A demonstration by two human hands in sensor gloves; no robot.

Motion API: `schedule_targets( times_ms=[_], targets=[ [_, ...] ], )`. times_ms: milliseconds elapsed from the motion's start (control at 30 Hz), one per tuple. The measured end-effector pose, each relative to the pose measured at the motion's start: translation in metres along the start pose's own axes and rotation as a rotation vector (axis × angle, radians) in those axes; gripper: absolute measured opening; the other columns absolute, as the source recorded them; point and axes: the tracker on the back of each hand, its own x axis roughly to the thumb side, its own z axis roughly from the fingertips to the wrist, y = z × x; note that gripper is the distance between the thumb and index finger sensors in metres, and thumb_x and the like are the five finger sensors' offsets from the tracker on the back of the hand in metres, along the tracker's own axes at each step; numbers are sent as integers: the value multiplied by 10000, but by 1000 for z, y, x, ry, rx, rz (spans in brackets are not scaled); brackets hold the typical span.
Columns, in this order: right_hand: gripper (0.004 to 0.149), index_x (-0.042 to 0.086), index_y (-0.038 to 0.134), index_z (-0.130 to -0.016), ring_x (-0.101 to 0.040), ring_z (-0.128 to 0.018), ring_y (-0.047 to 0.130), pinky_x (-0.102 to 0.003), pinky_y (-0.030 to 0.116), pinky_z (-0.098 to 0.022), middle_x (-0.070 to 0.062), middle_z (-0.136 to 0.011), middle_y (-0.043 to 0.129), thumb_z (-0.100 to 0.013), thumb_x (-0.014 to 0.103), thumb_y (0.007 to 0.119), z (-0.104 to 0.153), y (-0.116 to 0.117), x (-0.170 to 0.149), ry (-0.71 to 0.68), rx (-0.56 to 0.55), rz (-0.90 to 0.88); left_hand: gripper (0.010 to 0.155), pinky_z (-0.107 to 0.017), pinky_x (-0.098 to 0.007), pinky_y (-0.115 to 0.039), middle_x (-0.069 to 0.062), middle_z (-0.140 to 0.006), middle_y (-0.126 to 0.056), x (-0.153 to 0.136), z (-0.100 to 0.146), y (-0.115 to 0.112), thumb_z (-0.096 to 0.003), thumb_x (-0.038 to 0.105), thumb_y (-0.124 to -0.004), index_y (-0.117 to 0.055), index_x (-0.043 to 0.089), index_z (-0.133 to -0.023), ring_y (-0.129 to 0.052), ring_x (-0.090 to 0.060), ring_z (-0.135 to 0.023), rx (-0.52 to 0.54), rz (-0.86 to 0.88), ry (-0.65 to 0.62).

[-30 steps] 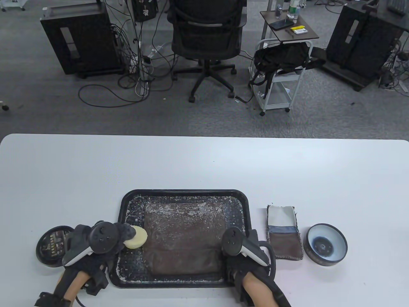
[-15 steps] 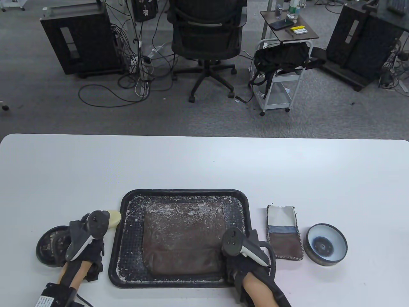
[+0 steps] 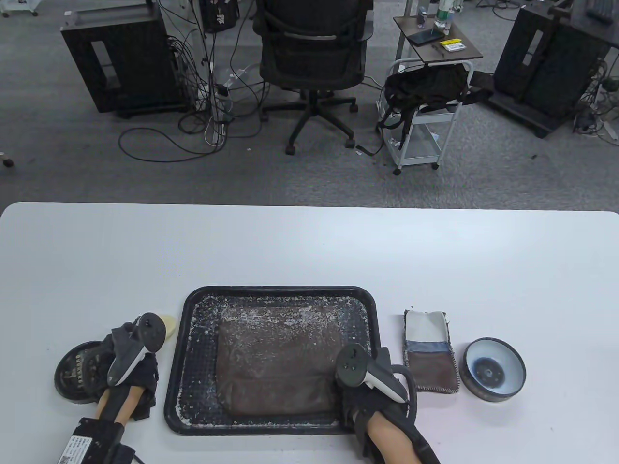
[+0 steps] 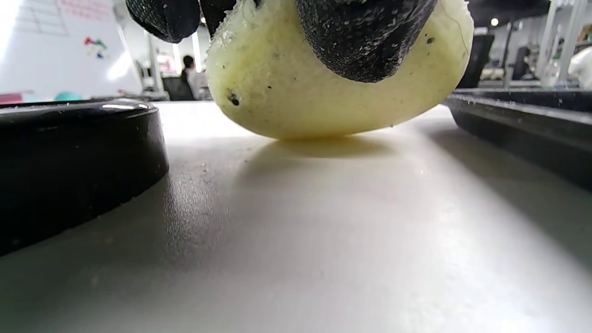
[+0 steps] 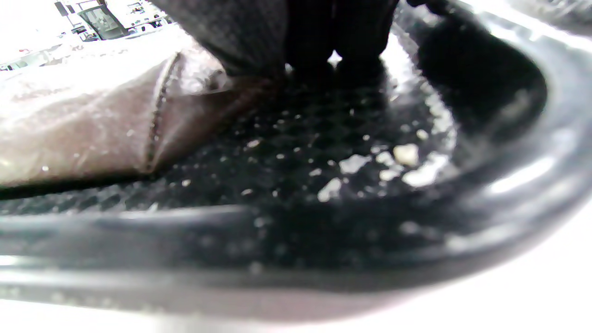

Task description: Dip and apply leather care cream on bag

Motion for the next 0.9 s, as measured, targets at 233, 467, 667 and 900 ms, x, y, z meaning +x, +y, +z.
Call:
schedule_targets(
  times_ms=[233,467,667,900],
  targets=[
    [496,124,747,-900,-457,-932,589,-634,417,-689,-166,-1027,599,-406,167,745,0,0,0,0,1,-2,558,-746,-455,-652,139,-1020,-735,8,0,-4,-381,356,-819,-675,429,-915,-783,-143,-976,-49,-108,-15],
    [498,123,744,-902,-457,-933,585,-635,413,-690,-167,-1028,596,-406,170,746,0,1,0,-1,1,-3,552,-745,-454,-655,143,-1015,-743,10,1,-3,-380,346,-825,-686,432,-907,-790,-139,-971,-77,-140,-16],
    [499,122,743,-903,-456,-933,583,-635,410,-690,-166,-1028,594,-407,169,746,0,1,0,-1,1,-3,522,-752,-453,-651,153,-989,-790,12,4,1,-371,336,-839,-742,437,-875,-822,-133,-952,-101,-176,-33],
    [502,120,740,-905,-457,-934,580,-635,407,-690,-166,-1029,590,-406,170,747,0,1,0,-1,1,-3,521,-760,-445,-646,165,-978,-799,14,11,7,-358,340,-864,-755,442,-857,-827,-119,-949,-213,-266,-66]
  ],
)
